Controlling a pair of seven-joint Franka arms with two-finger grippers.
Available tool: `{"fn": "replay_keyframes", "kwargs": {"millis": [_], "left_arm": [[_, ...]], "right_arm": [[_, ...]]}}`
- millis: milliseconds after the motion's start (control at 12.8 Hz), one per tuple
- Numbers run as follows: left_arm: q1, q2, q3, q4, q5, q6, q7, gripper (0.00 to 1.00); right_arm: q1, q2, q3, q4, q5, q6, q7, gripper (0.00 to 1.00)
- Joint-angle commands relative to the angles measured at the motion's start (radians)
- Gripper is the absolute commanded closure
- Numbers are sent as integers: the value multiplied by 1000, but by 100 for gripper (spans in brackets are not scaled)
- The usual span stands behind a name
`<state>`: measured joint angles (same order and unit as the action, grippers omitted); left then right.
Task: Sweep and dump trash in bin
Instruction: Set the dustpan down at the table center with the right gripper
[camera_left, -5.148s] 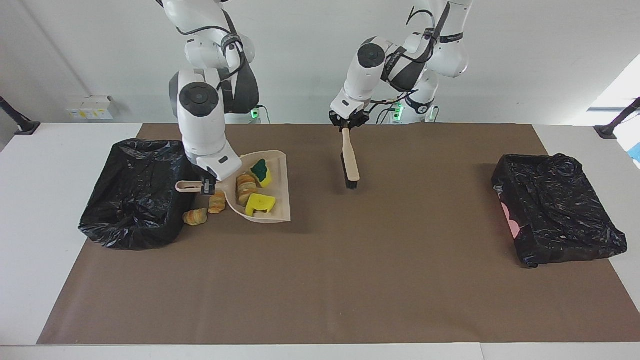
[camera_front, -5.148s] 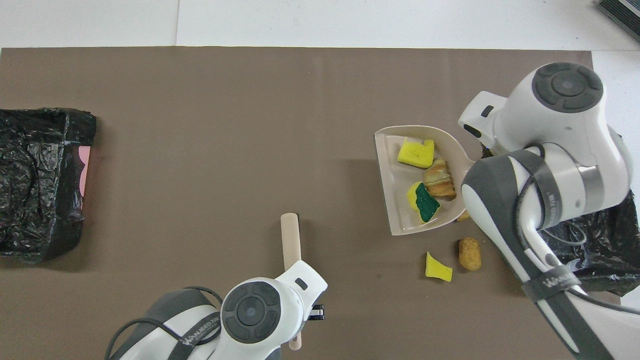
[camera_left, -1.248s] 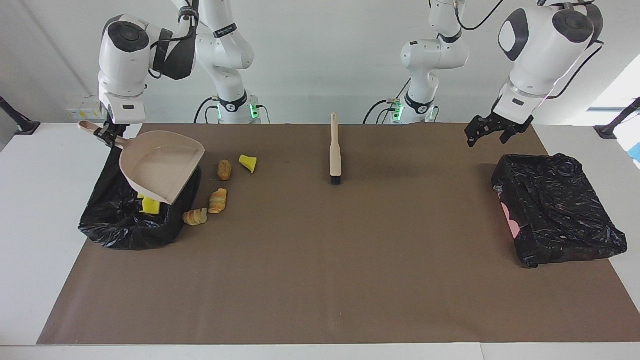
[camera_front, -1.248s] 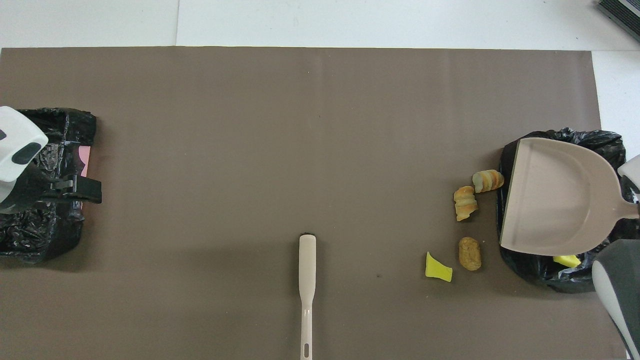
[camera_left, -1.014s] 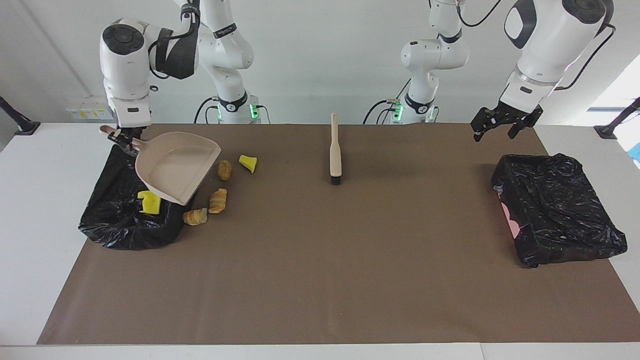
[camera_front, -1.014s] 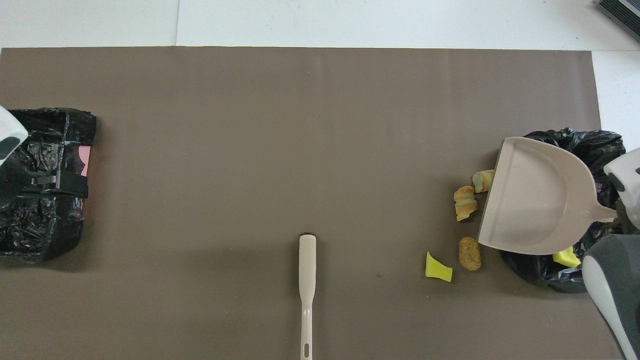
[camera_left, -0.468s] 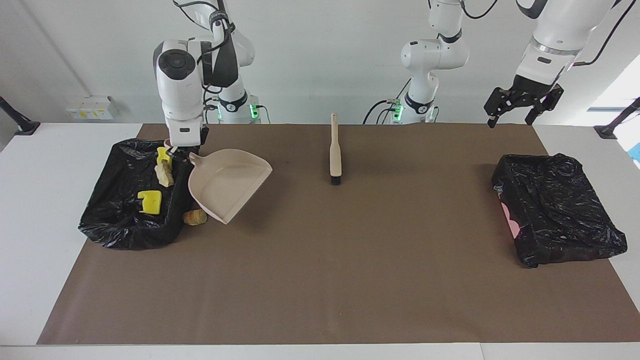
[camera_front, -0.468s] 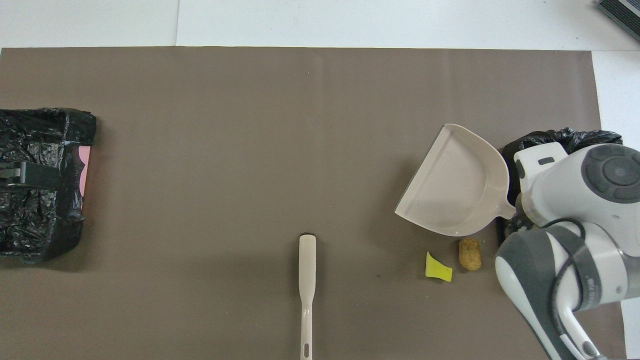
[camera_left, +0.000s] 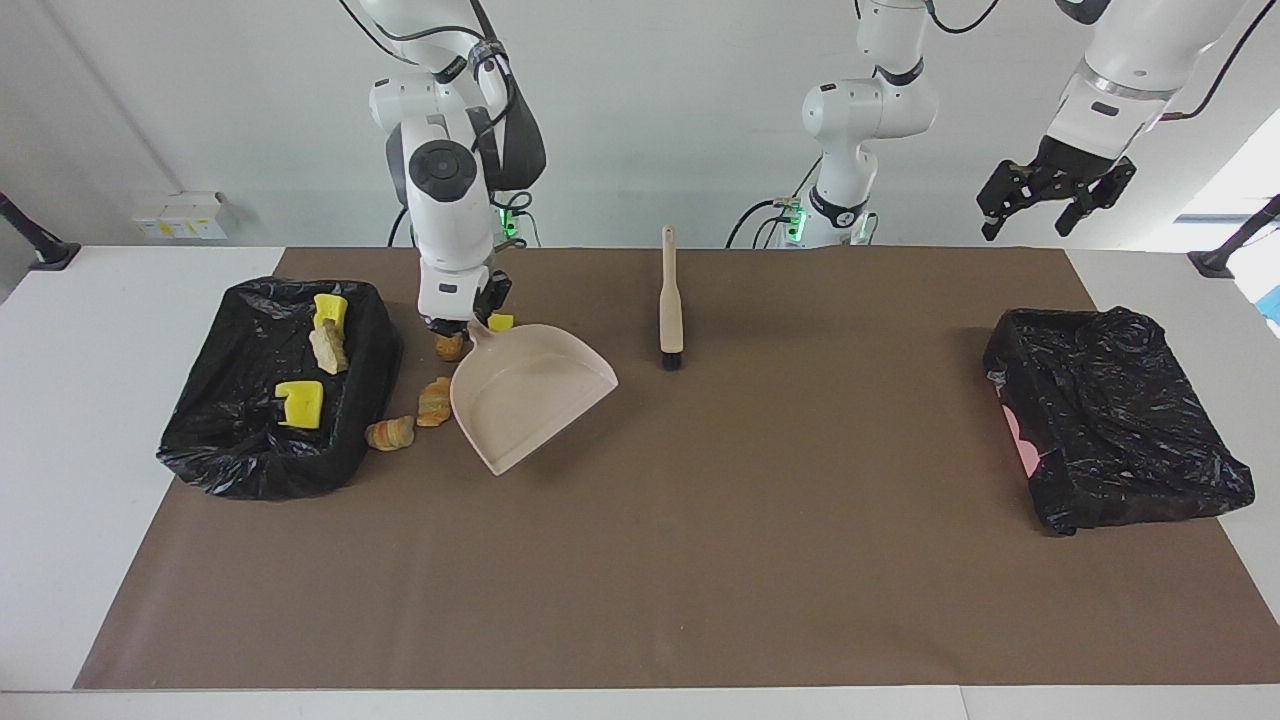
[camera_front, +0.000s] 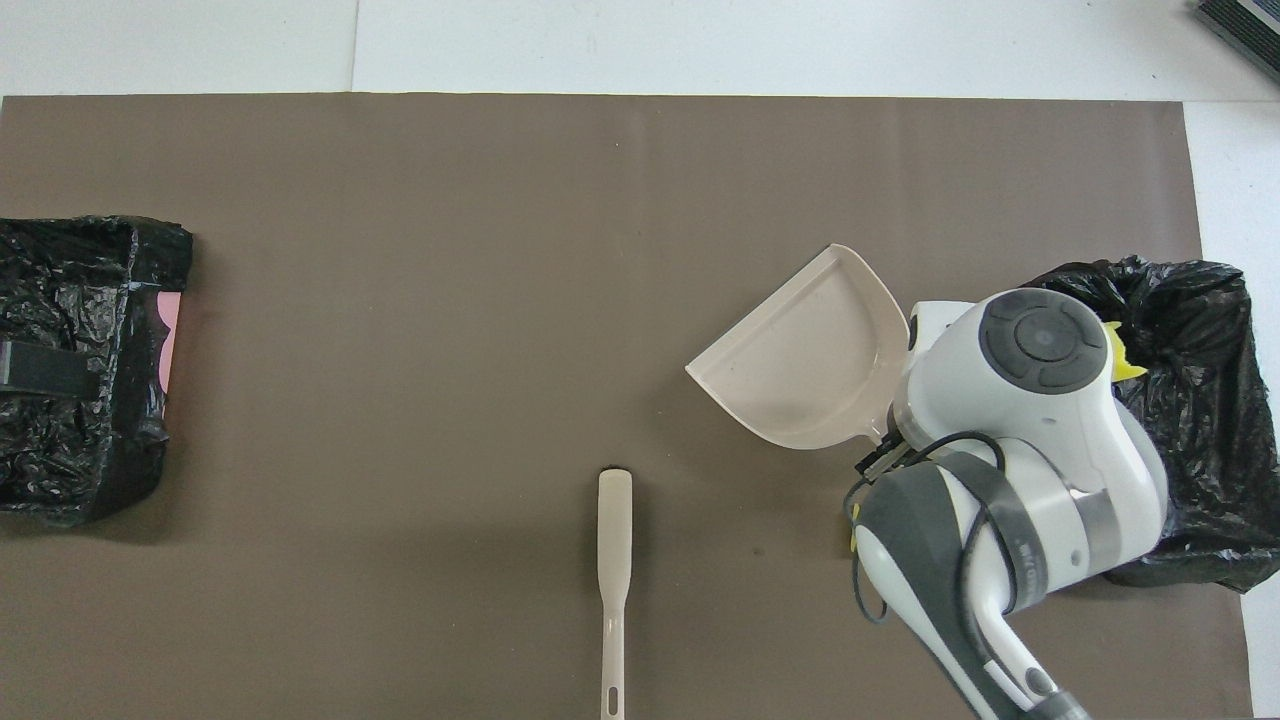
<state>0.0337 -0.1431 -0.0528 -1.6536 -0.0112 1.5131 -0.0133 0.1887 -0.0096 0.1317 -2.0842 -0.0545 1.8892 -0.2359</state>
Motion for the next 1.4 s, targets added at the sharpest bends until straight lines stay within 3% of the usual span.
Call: {"fn": "replay_keyframes", "kwargs": {"millis": [0,234,624,936,1170,1248,1326], "left_arm": [[22,-1,-19,18,-35,-27,15,0],[22,-1,-18,18,-38,-24,9,0],[23,2,-12,12,-39,62,10,0],[23,-4,-10,3,-39,62,10,0],[23,-6,-10,1,-38,67,16,0],[23,-4,-9,1,-38,71,16,0],[23,-4,-9,0,-38,72,16,0]], "right_arm": [[75,100,-3,114,44,-24,250,100],[144,205,-3,249,137,-54,461,100],[268,488,-3,580,166,-128,815,100],[301,661,0,809,165,-176,921,100],[290,678,2,810,193,-145,922,100],[285,675,2,806,214,-160,923,95],[287,660,0,802,238,-162,926,42]]}}
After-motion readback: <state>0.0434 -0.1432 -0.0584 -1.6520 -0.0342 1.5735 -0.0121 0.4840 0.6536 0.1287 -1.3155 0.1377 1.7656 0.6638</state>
